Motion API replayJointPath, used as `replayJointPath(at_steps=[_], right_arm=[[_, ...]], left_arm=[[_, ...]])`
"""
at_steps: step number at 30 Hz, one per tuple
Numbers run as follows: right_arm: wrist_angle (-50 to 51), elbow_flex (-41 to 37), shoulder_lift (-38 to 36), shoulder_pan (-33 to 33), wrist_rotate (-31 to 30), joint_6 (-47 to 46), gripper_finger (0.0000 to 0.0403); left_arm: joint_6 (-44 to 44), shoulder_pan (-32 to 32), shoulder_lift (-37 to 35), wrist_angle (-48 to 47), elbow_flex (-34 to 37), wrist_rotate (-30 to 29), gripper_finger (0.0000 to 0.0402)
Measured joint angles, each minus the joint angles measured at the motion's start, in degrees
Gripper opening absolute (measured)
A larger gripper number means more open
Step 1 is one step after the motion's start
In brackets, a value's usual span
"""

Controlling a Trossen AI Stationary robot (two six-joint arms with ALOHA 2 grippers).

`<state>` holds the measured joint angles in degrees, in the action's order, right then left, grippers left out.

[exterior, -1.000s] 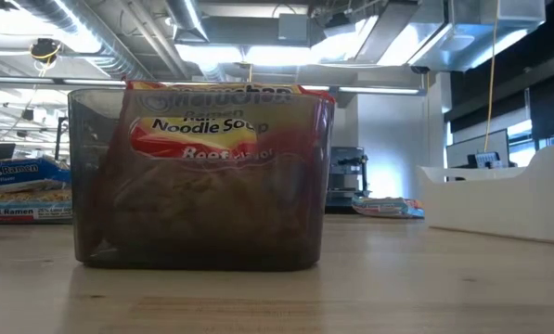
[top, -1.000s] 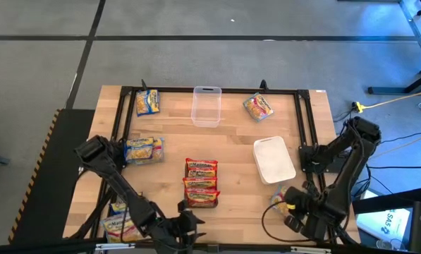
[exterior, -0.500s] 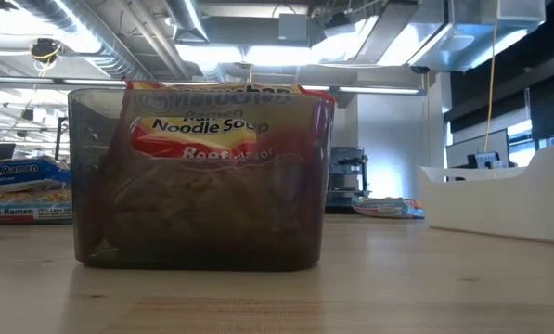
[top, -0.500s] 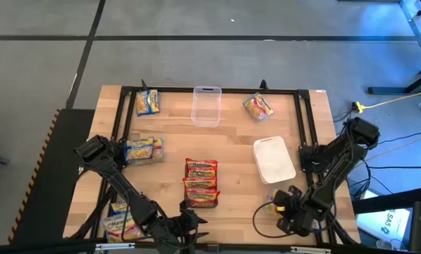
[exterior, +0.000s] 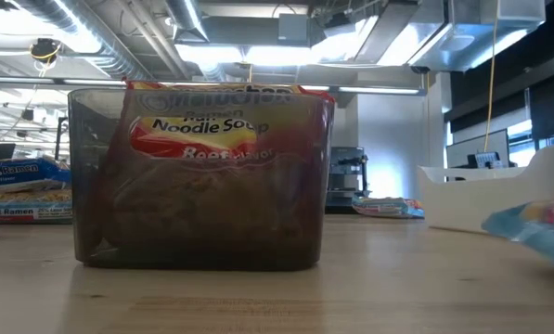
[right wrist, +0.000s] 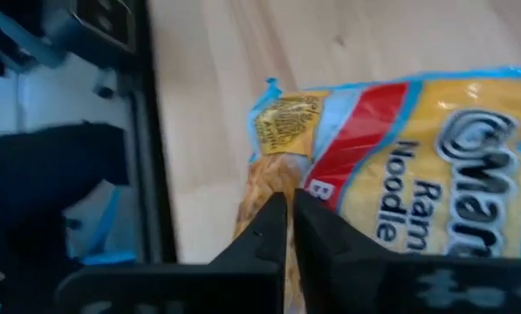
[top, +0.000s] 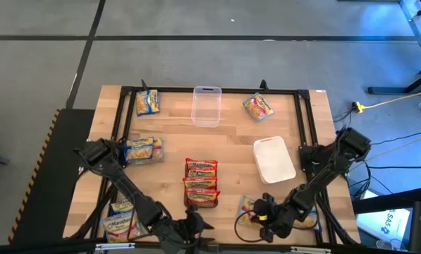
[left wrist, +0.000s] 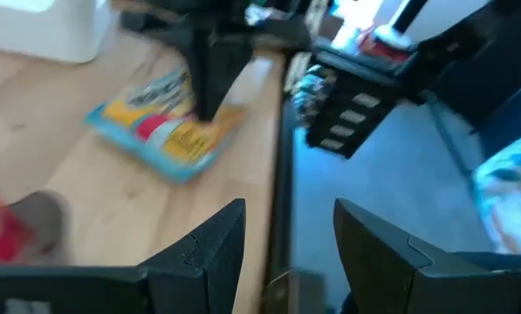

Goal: Sort Maruchan noodles
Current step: Put the light blue noodle pack into the white bin

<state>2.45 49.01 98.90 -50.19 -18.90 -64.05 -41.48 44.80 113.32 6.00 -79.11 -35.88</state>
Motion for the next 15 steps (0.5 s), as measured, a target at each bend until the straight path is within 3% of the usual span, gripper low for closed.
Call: replayJointPath(at_steps=[8,12,15], right_arm=[[-12.85,0.07,1.28,1.91,1.42,10.37,0.0007],[-6.42,0.18,-4.61,-1.69,-4.37,10.06,0.0010],[3.90,0.22,-9.32,-5.82,-9.88,3.18,0.0018]], left_arm=[[3.66,-0.31,4.29,11.35,-0.62,0.04,0.0169],[5.84,-0.93,8.04,11.68,-6.10,0.24,0.0169],[9.21,-1.70,12.02,10.85,-12.05,1.06,0.0169]])
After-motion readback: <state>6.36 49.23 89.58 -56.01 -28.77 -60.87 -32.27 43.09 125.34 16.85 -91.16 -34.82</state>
